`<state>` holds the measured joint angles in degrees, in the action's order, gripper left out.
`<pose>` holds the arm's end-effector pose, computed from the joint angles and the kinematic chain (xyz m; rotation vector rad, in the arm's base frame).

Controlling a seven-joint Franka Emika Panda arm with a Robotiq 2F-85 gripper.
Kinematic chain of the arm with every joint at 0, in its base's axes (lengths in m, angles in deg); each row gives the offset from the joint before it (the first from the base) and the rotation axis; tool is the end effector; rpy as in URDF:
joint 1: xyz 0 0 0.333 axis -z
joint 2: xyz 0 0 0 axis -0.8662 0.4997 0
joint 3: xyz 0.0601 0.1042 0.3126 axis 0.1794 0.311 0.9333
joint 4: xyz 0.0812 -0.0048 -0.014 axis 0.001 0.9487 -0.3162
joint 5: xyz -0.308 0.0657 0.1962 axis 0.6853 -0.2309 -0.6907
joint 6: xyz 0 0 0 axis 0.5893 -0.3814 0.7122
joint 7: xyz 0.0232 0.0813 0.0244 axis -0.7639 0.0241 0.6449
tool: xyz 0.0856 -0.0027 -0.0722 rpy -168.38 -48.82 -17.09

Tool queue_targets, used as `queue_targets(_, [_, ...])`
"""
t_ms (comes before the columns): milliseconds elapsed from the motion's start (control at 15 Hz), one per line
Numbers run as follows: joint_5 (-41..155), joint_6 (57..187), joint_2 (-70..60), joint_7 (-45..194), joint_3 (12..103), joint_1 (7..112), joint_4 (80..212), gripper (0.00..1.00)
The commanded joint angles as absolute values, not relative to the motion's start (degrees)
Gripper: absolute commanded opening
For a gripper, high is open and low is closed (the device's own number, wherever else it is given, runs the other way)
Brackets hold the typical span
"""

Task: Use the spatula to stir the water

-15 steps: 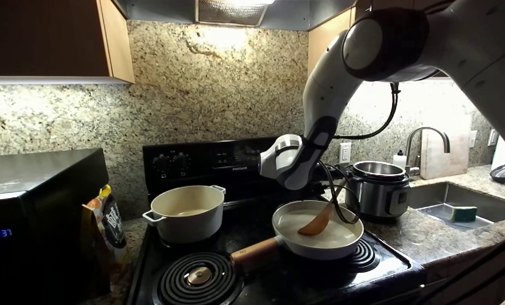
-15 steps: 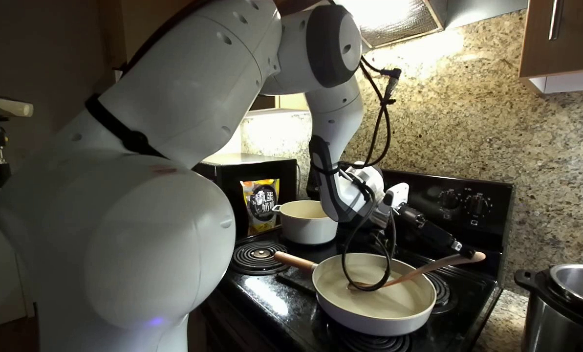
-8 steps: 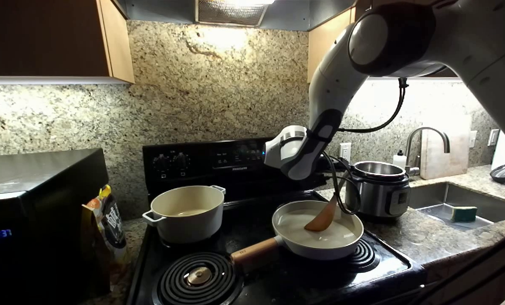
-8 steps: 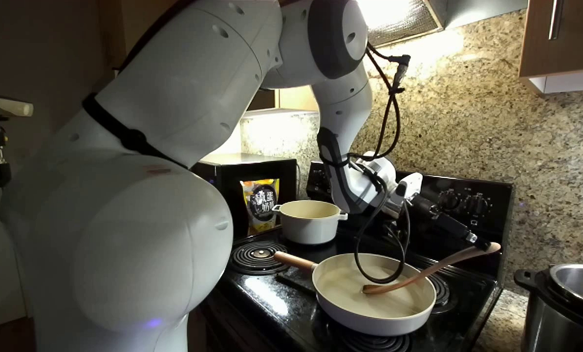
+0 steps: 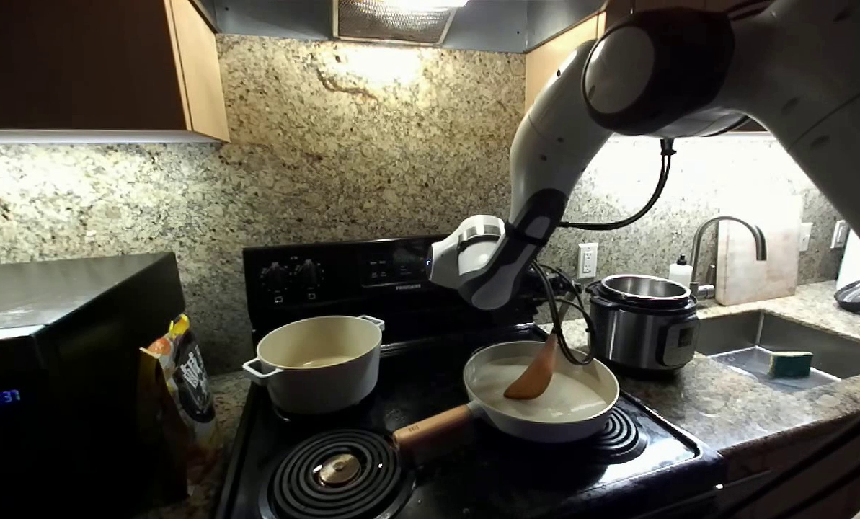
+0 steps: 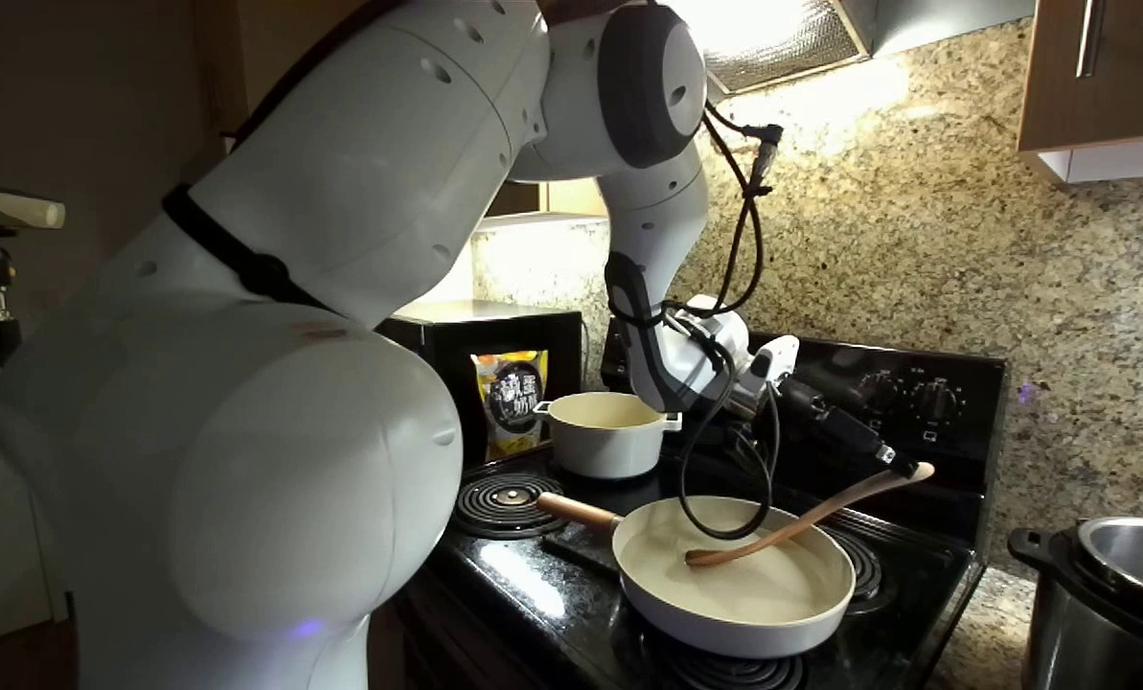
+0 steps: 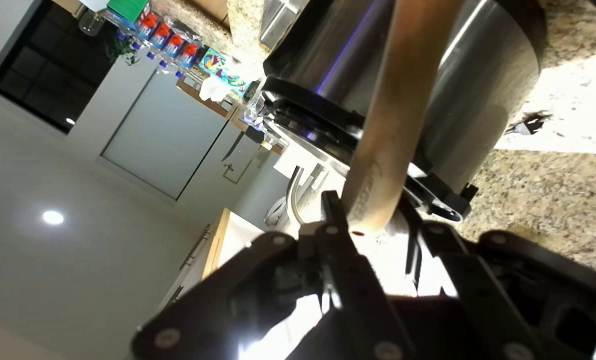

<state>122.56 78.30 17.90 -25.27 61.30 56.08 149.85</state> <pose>0.6286 -0.0637 0.2510 1.5575 -1.0544 0.5563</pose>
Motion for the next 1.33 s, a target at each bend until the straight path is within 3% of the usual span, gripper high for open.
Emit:
queue_targets(0, [123.2,79.2,17.6,-22.5,61.6,55.6,152.2,0.11])
queue_targets(533, [121.1,78.9,15.4,-24.6,60.3,57.9,156.6,0.11])
queue_targets(1267, [120.1,76.2,20.9,-21.0,60.1,57.0,142.6,0.11])
